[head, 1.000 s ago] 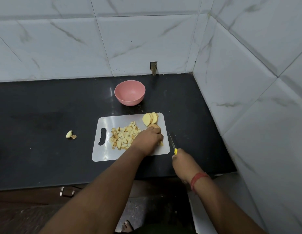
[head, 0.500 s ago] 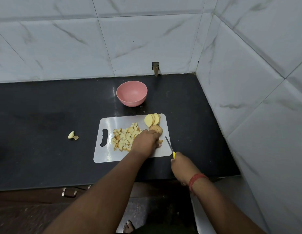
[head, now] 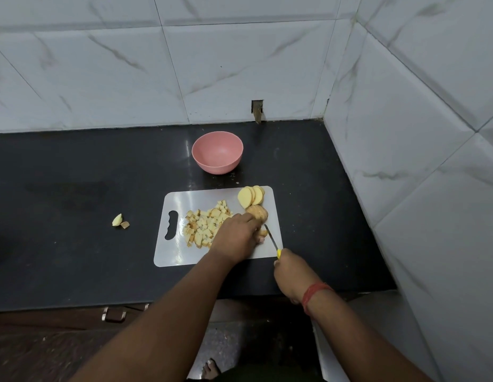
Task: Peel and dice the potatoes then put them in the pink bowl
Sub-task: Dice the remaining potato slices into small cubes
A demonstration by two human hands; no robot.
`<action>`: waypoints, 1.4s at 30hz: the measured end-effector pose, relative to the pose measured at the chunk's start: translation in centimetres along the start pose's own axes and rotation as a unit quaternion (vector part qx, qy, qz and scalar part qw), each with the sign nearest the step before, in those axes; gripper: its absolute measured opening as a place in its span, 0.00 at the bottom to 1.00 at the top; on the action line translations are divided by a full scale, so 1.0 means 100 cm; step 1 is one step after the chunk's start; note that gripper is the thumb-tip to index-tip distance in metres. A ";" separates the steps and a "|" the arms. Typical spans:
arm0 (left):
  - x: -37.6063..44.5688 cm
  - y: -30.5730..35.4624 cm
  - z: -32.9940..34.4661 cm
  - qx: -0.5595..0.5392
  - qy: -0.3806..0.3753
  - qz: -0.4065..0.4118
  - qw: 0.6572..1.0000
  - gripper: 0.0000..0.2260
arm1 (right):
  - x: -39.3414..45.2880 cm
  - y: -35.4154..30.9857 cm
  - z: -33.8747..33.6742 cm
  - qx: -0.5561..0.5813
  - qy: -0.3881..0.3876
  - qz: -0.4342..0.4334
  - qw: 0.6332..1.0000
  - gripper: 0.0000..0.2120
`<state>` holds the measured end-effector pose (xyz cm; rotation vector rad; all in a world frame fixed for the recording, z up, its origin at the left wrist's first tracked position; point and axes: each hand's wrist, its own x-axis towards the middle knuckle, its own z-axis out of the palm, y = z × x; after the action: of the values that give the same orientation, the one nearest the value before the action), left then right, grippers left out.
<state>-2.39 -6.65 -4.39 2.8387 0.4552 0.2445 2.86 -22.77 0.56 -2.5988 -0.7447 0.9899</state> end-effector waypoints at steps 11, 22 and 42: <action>0.002 0.002 0.004 -0.024 0.006 -0.029 0.999 0.06 | 0.003 -0.008 0.010 -0.020 -0.005 -0.001 1.000 0.10; 0.003 0.006 0.003 0.010 -0.005 -0.048 0.999 0.07 | -0.002 -0.001 0.009 -0.042 -0.050 -0.014 0.998 0.15; -0.006 0.002 0.010 -0.096 0.033 -0.099 0.990 0.07 | -0.007 -0.018 0.012 -0.029 -0.009 -0.017 0.999 0.13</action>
<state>-2.71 -7.23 -5.41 2.5833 0.6828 0.3246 0.93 -21.62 0.75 -2.6203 -0.8301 0.9966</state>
